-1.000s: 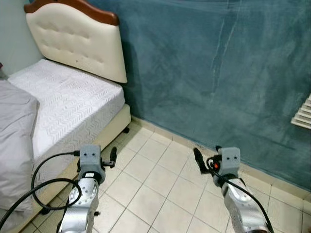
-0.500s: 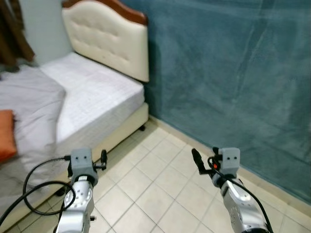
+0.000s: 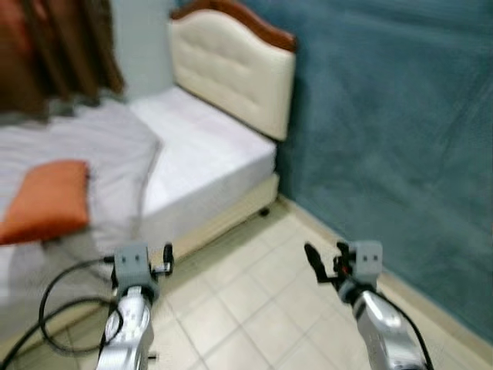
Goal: Clean up the room
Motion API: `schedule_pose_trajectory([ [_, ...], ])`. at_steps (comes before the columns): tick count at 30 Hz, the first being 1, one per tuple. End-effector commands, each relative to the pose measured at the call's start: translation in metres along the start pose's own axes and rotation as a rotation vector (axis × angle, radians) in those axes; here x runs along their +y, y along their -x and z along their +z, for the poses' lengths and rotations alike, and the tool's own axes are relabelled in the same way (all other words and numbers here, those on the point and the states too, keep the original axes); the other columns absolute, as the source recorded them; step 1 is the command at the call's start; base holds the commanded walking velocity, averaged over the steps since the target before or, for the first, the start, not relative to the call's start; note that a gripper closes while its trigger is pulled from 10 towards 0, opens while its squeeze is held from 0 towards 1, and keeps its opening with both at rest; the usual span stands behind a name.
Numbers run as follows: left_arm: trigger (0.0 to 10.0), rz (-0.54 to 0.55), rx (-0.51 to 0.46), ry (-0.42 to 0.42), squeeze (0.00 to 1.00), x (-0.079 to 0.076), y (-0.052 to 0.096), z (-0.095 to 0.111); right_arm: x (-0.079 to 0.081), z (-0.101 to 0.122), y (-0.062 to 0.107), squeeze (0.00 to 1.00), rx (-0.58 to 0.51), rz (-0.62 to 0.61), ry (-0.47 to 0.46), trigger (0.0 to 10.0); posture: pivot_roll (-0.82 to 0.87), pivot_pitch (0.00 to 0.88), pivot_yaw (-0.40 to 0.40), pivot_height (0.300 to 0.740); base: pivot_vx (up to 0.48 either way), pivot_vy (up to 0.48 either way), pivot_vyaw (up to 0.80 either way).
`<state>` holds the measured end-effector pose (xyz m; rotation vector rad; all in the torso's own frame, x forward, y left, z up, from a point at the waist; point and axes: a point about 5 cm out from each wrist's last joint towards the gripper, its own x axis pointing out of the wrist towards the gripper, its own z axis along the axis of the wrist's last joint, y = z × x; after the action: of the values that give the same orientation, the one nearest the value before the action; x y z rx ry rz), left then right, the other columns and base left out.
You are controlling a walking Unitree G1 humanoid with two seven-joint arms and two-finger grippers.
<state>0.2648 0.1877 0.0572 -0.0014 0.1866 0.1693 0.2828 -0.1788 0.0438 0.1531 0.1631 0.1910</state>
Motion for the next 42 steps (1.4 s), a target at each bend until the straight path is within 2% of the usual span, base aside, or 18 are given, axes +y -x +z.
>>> schedule_pose_trajectory([
  [1, 10.0, 0.004, -0.007, -0.003, 0.00, 0.002, -0.001, 0.004, 0.004, 0.001, -0.001, 0.00, -0.004, 0.024, -0.004, 10.0, 0.01, 0.000, 0.006, 0.740, 0.480, 0.000, 0.48],
  [5, 10.0, 0.003, 0.008, -0.014, 0.00, 0.003, -0.001, 0.002, 0.005, 0.000, 0.000, 0.00, -0.002, 0.031, -0.005, 10.0, 0.01, 0.000, 0.006, 0.740, 0.480, 0.000, 0.48],
  [7, 10.0, 0.005, 0.037, -0.063, 0.00, 0.005, -0.001, -0.002, 0.006, -0.001, 0.001, 0.00, 0.001, 0.044, -0.002, 10.0, 0.02, 0.000, 0.007, 0.740, 0.000, 0.000, 0.46],
  [9, 10.0, 0.016, 0.054, -0.054, 0.00, 0.009, -0.002, -0.003, 0.005, -0.002, 0.002, 0.00, 0.005, 0.049, -0.003, 10.0, 0.02, 0.000, 0.007, 0.740, 0.000, 0.000, 0.46],
  [13, 10.0, 0.020, 0.056, -0.056, 0.00, 0.010, -0.003, -0.004, 0.007, -0.003, 0.002, 0.00, 0.010, 0.063, -0.008, 10.0, 0.02, 0.000, 0.006, 0.740, 0.000, 0.000, 0.45],
  [24, 10.0, -0.007, -0.008, -0.106, 0.00, 0.001, -0.007, 0.009, 0.012, -0.002, 0.000, 0.00, 0.004, 0.099, -0.026, 10.0, 0.01, 0.000, 0.007, 0.740, 0.000, 0.000, 0.45],
  [28, 10.0, -0.021, -0.020, -0.080, 0.00, 0.000, -0.005, 0.011, 0.013, -0.002, 0.001, 0.00, 0.004, 0.109, -0.031, 10.0, 0.01, 0.000, 0.014, 0.740, 0.000, 0.000, 0.45],
  [32, 10.0, 0.006, -0.012, -0.083, 0.00, 0.006, -0.005, 0.011, 0.016, -0.004, 0.001, 0.00, 0.016, 0.094, -0.039, 10.0, 0.01, 0.000, 0.020, 0.740, 0.427, 0.000, 0.23],
  [36, 10.0, -0.002, -0.013, -0.084, 0.00, 0.004, -0.007, 0.012, 0.015, -0.002, 0.001, 0.00, -0.015, 0.079, -0.051, 10.0, 0.01, 0.000, 0.023, 0.740, 0.308, 0.368, 0.16],
  [39, 10.0, -0.020, -0.022, -0.090, 0.00, 0.001, -0.008, 0.014, 0.014, -0.004, 0.000, 0.00, 0.010, 0.079, -0.010, 10.0, 0.01, 0.000, 0.025, 0.740, 0.303, 0.372, 0.64],
  [42, 10.0, -0.027, -0.025, -0.096, 0.00, 0.001, -0.009, 0.015, 0.011, -0.002, -0.001, 0.00, 0.003, 0.051, -0.012, 10.0, 0.01, 0.000, 0.026, 0.740, 0.355, 0.319, 0.40],
])
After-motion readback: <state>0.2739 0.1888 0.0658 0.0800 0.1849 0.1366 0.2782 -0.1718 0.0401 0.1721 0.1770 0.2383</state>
